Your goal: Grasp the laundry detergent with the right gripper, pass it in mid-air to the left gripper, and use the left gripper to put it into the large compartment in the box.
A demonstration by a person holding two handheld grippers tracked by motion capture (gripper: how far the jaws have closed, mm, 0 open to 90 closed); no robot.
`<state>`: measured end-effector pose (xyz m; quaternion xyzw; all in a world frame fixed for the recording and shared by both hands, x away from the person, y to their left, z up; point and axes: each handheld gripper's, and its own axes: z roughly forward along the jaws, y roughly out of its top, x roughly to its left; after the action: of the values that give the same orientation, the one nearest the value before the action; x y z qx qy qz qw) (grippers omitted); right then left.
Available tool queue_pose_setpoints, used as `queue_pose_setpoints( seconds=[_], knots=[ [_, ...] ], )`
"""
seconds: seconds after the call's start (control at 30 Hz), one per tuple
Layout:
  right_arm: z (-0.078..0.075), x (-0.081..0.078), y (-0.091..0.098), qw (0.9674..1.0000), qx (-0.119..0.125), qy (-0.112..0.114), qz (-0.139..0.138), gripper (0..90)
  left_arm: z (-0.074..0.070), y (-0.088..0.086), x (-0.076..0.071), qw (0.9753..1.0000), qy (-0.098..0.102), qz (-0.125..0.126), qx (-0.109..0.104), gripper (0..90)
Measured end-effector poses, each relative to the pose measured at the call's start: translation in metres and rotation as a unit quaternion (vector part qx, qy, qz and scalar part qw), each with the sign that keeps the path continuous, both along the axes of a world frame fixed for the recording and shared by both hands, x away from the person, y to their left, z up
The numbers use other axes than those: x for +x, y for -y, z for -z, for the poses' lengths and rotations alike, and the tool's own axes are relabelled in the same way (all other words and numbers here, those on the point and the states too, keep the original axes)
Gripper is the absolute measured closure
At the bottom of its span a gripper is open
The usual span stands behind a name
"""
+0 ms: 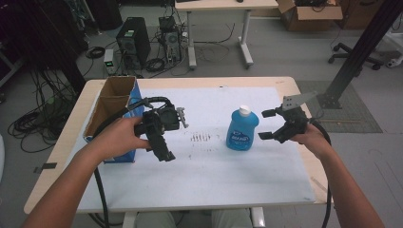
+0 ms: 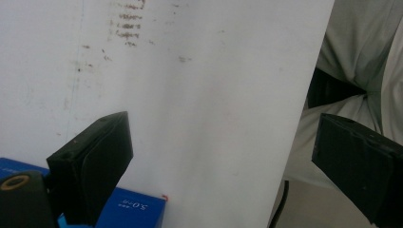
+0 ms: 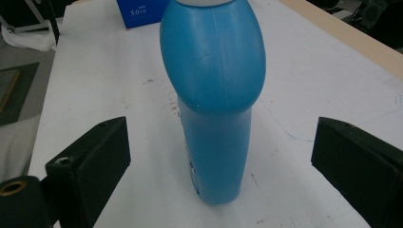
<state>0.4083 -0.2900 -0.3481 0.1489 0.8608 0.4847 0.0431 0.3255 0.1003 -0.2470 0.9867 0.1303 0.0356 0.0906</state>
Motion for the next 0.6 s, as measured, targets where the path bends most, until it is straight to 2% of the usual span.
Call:
queue_pose_setpoints(
  seconds=[0.17,0.4,0.6],
  knots=[
    [0.004,-0.001,0.001,0.9999,0.011,0.002,0.002,5.3,0.000,0.000,0.000,1.0000,0.000,0.000,0.001,6.7],
    [0.021,-0.003,0.003,0.9996,0.023,-0.001,0.013,5.3,0.001,-0.001,0.000,1.0000,-0.001,0.000,0.003,6.7],
    [0.027,-0.003,0.002,0.9994,0.032,0.003,0.011,5.9,0.002,0.000,0.000,1.0000,-0.002,0.001,0.004,6.7]
  ],
)
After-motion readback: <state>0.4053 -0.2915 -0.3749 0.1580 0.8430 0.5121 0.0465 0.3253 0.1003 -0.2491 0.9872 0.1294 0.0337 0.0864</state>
